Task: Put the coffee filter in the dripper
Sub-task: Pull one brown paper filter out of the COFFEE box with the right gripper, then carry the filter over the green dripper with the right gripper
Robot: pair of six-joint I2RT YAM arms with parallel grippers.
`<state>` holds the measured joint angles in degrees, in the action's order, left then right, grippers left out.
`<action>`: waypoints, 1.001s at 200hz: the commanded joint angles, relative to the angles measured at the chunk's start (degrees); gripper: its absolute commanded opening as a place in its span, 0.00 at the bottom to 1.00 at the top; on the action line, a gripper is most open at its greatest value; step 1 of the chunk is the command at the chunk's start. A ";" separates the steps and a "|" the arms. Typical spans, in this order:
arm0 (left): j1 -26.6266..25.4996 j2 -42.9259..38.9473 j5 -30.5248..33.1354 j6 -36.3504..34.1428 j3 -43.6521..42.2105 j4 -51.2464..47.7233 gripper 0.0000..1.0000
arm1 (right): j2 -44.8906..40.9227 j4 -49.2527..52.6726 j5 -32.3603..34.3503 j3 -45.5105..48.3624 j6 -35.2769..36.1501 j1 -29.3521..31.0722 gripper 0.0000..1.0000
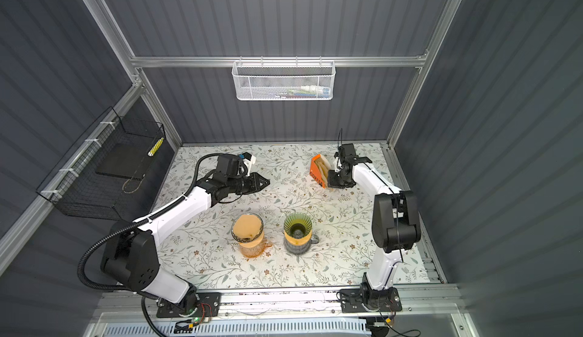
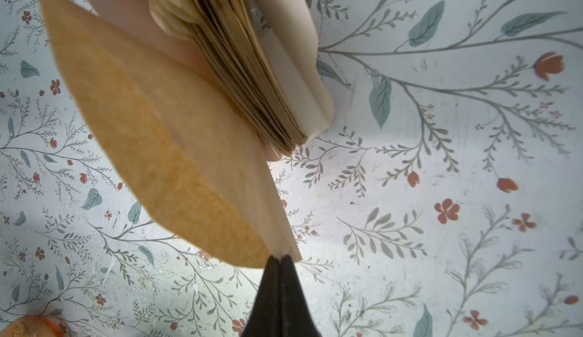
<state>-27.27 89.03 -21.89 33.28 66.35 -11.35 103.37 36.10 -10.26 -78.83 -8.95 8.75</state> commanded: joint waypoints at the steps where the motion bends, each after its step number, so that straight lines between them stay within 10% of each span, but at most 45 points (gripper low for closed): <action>1: 0.46 -1.32 0.60 0.21 0.16 0.12 0.23 | -2.35 1.06 -0.70 1.27 -0.34 0.47 0.00; 200: 0.41 -7.52 0.91 -0.87 -0.77 -4.90 0.24 | -22.86 2.59 2.12 13.34 -5.83 7.66 0.00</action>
<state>-27.27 84.07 -20.82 33.28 66.37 -13.26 83.05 37.23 -9.63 -66.59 -13.28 14.11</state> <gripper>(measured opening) 0.240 0.046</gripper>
